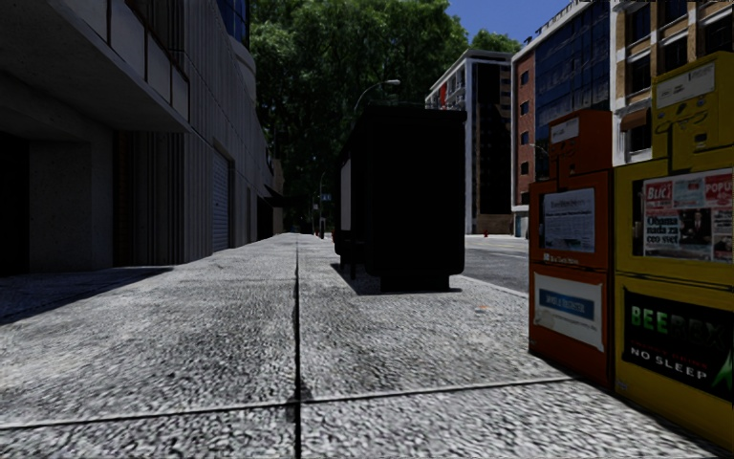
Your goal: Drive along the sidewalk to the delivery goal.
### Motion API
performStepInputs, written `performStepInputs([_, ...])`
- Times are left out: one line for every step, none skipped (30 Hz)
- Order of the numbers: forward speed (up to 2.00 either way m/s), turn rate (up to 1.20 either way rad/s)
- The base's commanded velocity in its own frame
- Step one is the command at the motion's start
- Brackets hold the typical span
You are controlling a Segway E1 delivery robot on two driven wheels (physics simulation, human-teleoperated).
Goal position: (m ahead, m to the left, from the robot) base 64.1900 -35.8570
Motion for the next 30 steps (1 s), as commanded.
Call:
performStepInputs([0.0, 0.66])
performStepInputs([0.0, 0.66])
performStepInputs([0.0, 0.66])
performStepInputs([0.0, 0.66])
performStepInputs([0.0, 0.66])
performStepInputs([0.0, 0.66])
performStepInputs([0.0, 0.66])
performStepInputs([0.0, 0.66])
performStepInputs([0.0, 0.66])
performStepInputs([0.0, 0.65])
performStepInputs([0.0, 0.56])
performStepInputs([0.0, 0.23])
performStepInputs([0.0, 0.07])
performStepInputs([0.0, 0.07])
performStepInputs([0.0, 0.0])
performStepInputs([0.0, 0.0])
performStepInputs([0.0, 0.0])
performStepInputs([0.0, 0.0])
performStepInputs([0.0, 0.0])
performStepInputs([0.0, 0.0])
performStepInputs([0.0, 0.0])
performStepInputs([0.0, 0.0])
performStepInputs([0.13, 0.0])
performStepInputs([0.5, 0.0])
performStepInputs([0.92, 0.0])
performStepInputs([1.23, 0.0])
performStepInputs([1.34, 0.0])
performStepInputs([1.4, 0.0])
performStepInputs([1.42, 0.0])
performStepInputs([1.43, 0.0])
